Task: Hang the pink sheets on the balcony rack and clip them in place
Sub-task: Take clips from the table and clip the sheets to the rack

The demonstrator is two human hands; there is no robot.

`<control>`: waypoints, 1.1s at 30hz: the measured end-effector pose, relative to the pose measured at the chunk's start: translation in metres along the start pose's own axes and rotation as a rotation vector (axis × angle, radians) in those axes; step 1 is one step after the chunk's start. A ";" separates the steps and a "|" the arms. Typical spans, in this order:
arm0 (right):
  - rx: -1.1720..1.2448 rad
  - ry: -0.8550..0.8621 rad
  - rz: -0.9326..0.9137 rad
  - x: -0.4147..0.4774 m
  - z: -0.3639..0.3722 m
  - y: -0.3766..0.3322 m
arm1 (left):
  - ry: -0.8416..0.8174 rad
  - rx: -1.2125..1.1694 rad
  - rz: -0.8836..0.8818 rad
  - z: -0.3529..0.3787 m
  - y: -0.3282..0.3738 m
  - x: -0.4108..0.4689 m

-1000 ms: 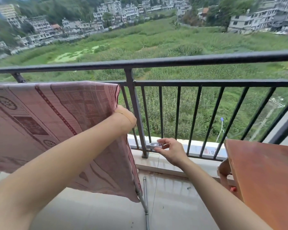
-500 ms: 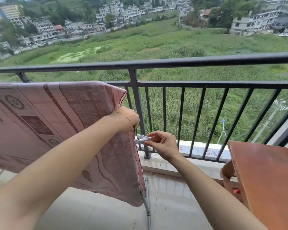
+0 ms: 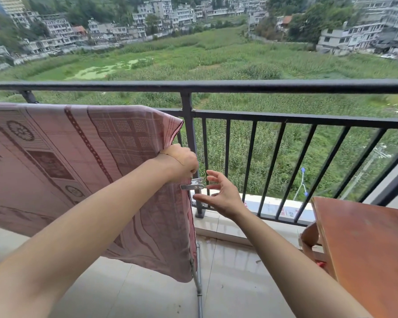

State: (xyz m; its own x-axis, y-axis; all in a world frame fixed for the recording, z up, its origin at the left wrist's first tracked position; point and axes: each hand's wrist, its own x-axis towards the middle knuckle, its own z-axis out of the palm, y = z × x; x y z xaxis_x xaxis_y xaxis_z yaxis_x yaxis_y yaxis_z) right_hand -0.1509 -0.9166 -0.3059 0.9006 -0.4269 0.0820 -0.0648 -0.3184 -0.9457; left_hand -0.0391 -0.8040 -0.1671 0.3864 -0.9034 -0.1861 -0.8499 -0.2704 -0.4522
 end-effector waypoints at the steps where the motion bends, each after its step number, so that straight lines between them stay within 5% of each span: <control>1: -0.040 0.001 0.006 -0.003 -0.003 0.001 | 0.080 -0.047 -0.015 -0.001 0.003 -0.002; 6: -0.226 0.135 -0.007 -0.024 -0.017 0.011 | 0.823 -0.254 -0.074 0.021 0.022 -0.001; 9: -0.516 0.209 -0.027 -0.044 -0.035 0.031 | 0.944 -0.355 -0.083 0.042 0.056 0.002; 16: -0.888 0.440 0.318 -0.144 -0.088 0.085 | 0.663 -0.521 0.034 0.087 0.156 0.006; 23: -0.928 0.705 0.757 -0.293 -0.122 0.111 | 0.307 -0.573 0.213 0.082 0.255 0.030; 33: -0.791 0.760 1.151 -0.430 -0.179 0.156 | 0.191 -0.542 0.526 0.052 0.411 0.026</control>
State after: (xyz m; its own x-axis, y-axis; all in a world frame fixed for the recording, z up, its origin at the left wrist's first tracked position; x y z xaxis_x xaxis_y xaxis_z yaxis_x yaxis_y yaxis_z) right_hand -0.6251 -0.9339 -0.4329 -0.1843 -0.9680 -0.1704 -0.9461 0.2217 -0.2362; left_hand -0.3597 -0.9214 -0.4038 -0.1427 -0.9864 -0.0817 -0.9798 0.1291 0.1527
